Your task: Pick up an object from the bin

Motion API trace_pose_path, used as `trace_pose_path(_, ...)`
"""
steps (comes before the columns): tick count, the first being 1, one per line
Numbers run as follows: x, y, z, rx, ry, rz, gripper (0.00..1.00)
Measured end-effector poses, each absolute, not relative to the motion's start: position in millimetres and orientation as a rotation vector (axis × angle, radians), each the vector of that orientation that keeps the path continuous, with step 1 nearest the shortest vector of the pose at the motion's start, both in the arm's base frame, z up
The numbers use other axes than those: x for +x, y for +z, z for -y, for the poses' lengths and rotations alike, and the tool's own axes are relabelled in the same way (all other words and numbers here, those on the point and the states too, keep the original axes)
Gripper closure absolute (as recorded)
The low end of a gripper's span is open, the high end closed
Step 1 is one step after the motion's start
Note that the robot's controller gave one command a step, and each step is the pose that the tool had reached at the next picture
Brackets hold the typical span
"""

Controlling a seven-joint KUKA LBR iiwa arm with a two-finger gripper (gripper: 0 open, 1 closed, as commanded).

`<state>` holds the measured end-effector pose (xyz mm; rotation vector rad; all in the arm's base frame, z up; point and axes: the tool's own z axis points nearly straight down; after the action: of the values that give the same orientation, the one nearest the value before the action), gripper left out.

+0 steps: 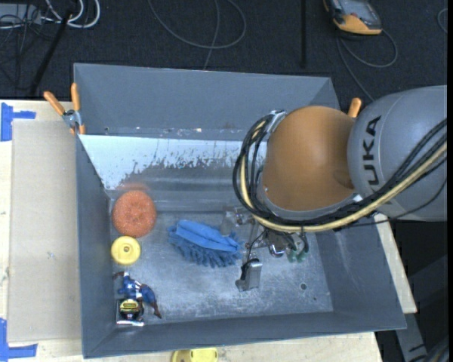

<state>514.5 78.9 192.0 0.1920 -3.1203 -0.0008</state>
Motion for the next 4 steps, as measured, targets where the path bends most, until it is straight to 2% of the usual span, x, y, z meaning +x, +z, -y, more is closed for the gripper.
trace_pose_path(1, 555.6, 203.3, -84.1, 0.288, -0.002, 3.148, 0.00)
trace_pose_path(2, 575.1, 130.4, -96.6, 0.295, -0.001, 3.133, 0.00)
trace_pose_path(3, 562.0, 113.8, -109.7, 0.358, -0.001, 3.121, 1.00)
trace_pose_path(4, 562.0, 113.8, -109.6, 0.357, -0.001, 3.121, 1.00)
